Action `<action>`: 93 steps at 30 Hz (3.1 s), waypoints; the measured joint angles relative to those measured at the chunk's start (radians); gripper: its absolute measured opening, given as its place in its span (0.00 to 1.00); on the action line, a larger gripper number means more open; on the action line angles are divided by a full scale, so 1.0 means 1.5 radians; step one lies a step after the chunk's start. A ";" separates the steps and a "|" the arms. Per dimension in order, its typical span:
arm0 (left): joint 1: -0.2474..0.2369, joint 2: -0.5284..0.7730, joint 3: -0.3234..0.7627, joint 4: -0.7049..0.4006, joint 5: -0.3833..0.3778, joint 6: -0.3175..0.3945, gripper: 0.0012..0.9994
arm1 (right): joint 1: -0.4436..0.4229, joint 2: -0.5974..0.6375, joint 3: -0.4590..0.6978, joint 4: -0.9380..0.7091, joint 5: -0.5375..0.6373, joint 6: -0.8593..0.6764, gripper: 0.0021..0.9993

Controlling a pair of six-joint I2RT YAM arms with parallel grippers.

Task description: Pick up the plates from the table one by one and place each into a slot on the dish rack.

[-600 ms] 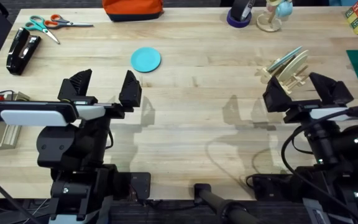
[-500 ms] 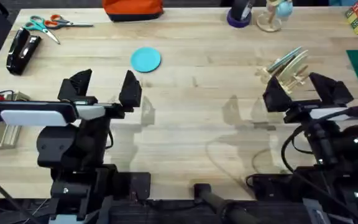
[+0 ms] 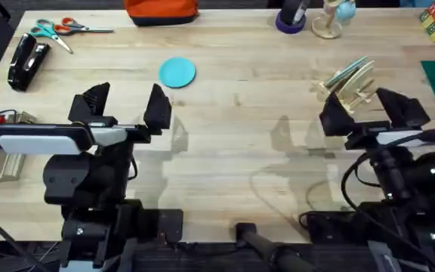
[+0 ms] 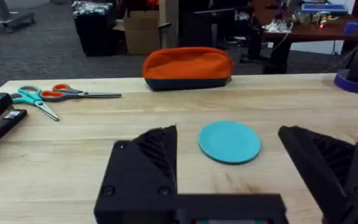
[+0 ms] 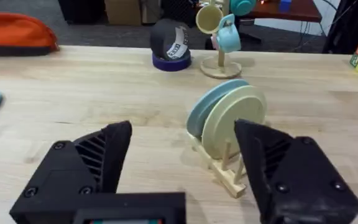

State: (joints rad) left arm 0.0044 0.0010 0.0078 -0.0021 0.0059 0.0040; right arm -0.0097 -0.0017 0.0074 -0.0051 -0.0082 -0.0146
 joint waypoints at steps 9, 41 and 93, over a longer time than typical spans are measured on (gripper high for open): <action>0.012 0.057 0.087 -0.049 -0.036 -0.079 0.99 | 0.000 0.038 0.048 -0.032 -0.004 -0.006 0.99; 0.090 0.978 1.172 -0.720 0.191 0.124 0.99 | -0.001 0.858 1.045 -0.672 -0.181 -0.005 0.99; 0.218 1.281 1.201 -0.797 0.539 0.295 0.04 | -0.001 0.861 1.049 -0.680 -0.185 -0.005 1.00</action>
State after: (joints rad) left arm 0.3313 1.9225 1.8099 -1.1973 0.8151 0.4461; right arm -0.0116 1.2896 1.5814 -1.0252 -0.2859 -0.0227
